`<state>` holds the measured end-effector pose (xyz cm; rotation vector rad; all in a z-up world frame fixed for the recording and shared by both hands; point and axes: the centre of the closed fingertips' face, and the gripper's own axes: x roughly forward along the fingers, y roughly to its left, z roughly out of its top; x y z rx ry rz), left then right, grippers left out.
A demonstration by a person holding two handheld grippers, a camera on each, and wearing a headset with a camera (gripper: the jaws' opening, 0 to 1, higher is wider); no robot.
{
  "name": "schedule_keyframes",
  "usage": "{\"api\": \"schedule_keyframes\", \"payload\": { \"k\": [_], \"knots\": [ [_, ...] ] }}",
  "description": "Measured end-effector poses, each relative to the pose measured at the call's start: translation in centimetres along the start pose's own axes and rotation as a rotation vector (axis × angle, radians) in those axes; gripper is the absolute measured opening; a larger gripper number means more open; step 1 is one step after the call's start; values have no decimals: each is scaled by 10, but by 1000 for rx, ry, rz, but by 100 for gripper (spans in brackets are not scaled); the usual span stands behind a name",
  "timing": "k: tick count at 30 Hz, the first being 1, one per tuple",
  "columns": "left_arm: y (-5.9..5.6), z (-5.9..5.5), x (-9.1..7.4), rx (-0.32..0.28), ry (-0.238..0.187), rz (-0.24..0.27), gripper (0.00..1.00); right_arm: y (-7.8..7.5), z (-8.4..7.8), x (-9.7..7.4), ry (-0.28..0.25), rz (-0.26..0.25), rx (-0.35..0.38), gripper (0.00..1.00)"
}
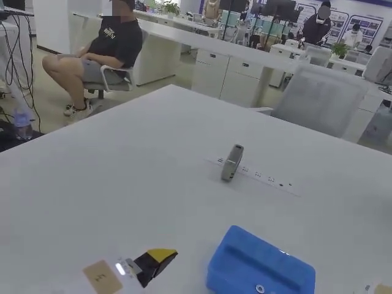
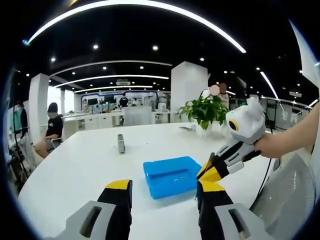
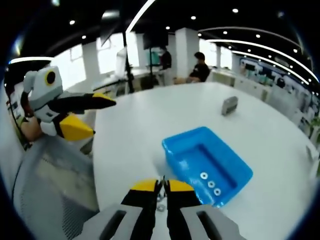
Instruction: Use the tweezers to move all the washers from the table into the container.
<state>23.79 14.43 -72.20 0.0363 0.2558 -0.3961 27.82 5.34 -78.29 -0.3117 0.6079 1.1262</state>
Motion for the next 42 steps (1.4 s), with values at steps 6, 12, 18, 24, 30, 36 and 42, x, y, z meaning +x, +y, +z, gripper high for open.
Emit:
{"api": "schedule_keyframes", "payload": {
  "k": [6,12,18,24,30,36,42],
  "knots": [
    [0,0,0,-4,-2,-1,51,-12,22,-9,-76,-12,53,3],
    [0,0,0,-4,-1,-3,51,-27,35,-12,-121,-29,89,3],
    [0,0,1,-6,-1,-4,51,-42,45,-8,-156,-45,136,3],
    [0,0,0,-6,0,-4,51,-56,50,5,-169,-52,188,3],
    [0,0,0,-8,-1,-1,51,-69,50,20,-154,-58,210,3],
    [1,1,0,-8,-1,1,50,-85,40,42,-109,-64,209,3],
    [1,0,0,-10,-1,0,50,-86,35,56,-70,-66,200,3]
  ]
}}
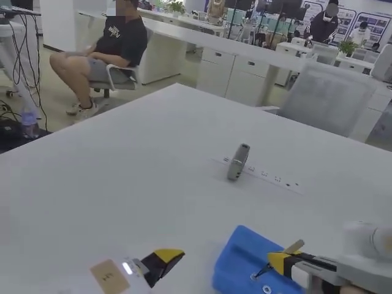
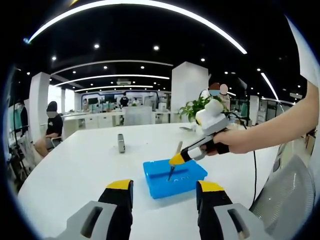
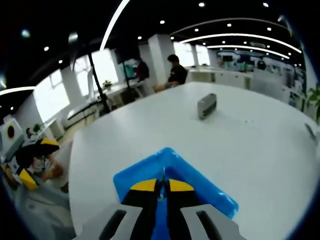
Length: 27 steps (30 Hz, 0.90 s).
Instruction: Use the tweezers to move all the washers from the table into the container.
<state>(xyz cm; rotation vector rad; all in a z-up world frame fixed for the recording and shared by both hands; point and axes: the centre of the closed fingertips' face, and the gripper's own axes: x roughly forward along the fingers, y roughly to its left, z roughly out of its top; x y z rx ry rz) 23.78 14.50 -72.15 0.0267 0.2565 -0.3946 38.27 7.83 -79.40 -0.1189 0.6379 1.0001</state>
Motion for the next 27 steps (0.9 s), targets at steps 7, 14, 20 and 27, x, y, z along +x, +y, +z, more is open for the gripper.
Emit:
{"api": "schedule_keyframes", "payload": {
  "k": [7,14,20,27],
  "knots": [
    [0,-1,0,2,5,-2,49,-1,-3,6,24,0,-33,3],
    [-1,-1,0,2,3,-3,48,-2,-6,8,37,1,-60,3],
    [-1,-1,0,2,5,-2,48,2,3,-3,3,-4,-68,4],
    [-1,-1,0,1,5,-2,48,14,12,-21,-47,1,-84,3]
  ]
}}
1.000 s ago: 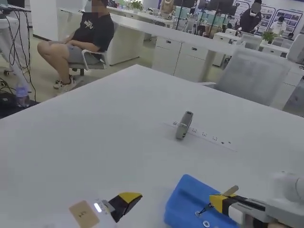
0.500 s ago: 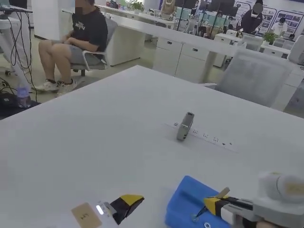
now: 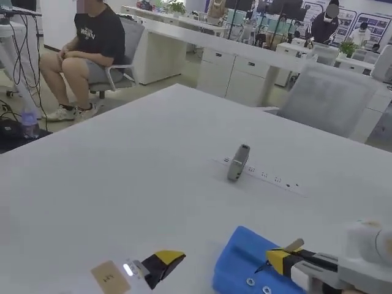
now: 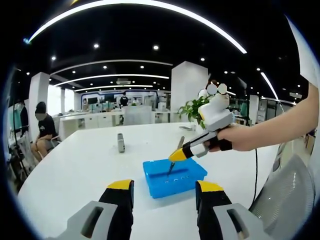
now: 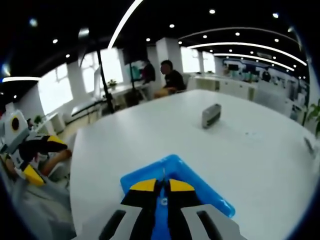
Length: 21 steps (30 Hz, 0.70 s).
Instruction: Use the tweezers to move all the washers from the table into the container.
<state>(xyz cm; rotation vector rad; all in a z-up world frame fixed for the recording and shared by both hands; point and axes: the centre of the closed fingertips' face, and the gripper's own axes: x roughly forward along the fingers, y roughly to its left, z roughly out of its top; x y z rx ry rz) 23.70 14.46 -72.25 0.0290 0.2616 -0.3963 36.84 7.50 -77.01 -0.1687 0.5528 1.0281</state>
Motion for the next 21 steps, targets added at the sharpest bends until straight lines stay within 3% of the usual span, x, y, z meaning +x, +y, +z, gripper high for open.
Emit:
{"api": "schedule_keyframes", "payload": {
  "k": [10,15,21],
  "knots": [
    [-1,-1,1,2,4,-4,48,21,3,-31,-64,25,11,4],
    [-1,-1,1,4,6,-5,47,36,-8,-40,-46,56,13,4],
    [-2,-2,1,6,10,-7,47,39,-27,-46,-19,60,39,4]
  ]
}}
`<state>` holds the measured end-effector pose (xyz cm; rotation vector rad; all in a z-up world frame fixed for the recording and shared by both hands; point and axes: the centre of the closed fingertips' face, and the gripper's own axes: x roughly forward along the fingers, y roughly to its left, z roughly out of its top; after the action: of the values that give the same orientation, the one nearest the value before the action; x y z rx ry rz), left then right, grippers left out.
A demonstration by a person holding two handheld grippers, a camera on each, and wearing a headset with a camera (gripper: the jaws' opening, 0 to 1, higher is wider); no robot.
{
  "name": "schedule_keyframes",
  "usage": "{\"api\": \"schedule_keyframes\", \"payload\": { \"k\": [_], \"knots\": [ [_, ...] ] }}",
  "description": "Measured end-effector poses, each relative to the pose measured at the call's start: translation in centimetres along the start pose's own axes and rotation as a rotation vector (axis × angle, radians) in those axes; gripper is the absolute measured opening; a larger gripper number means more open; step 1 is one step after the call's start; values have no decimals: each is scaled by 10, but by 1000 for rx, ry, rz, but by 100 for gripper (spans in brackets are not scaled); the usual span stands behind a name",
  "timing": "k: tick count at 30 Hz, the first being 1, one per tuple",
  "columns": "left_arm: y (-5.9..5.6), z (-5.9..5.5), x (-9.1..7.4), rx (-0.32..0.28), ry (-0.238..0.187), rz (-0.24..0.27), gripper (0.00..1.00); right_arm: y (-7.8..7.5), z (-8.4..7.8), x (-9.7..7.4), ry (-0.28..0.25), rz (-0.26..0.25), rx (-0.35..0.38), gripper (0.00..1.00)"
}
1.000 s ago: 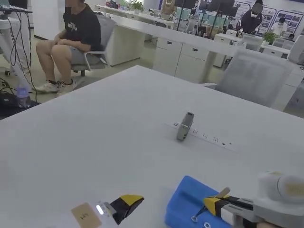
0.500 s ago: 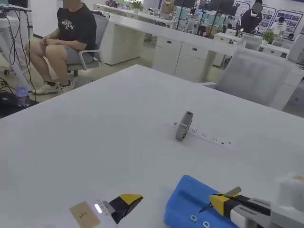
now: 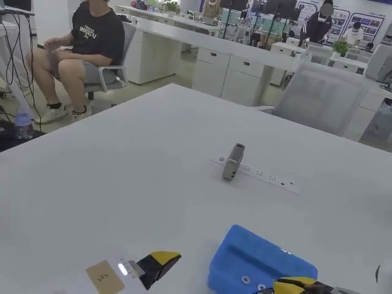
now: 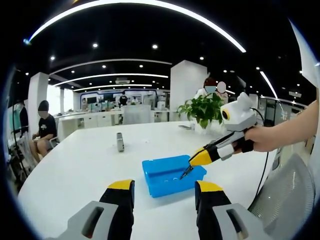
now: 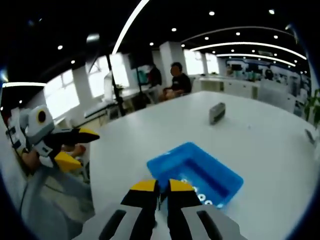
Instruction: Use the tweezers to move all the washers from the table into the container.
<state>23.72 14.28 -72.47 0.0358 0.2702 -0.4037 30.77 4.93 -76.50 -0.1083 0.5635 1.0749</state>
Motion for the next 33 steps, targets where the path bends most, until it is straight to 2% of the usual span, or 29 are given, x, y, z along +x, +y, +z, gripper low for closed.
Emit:
{"api": "schedule_keyframes", "payload": {
  "k": [3,7,10,15,20,23,27,33],
  "knots": [
    [0,0,0,1,1,0,47,3,-2,-3,-9,9,26,3],
    [0,-1,0,4,4,0,47,9,-5,-5,11,22,8,3],
    [0,-2,0,5,9,-1,46,12,-14,-6,76,30,-52,3],
    [-1,-2,0,8,13,-3,46,19,-35,-5,228,66,-129,3],
    [-1,-3,0,12,20,-2,46,25,-45,-3,323,94,-246,3],
    [-1,-4,0,16,26,-2,45,28,-53,-3,382,117,-291,3],
    [1,-4,0,23,22,4,45,26,-60,-4,463,115,-419,3],
    [1,-4,0,23,21,4,45,28,-63,-1,488,126,-464,3]
  ]
}}
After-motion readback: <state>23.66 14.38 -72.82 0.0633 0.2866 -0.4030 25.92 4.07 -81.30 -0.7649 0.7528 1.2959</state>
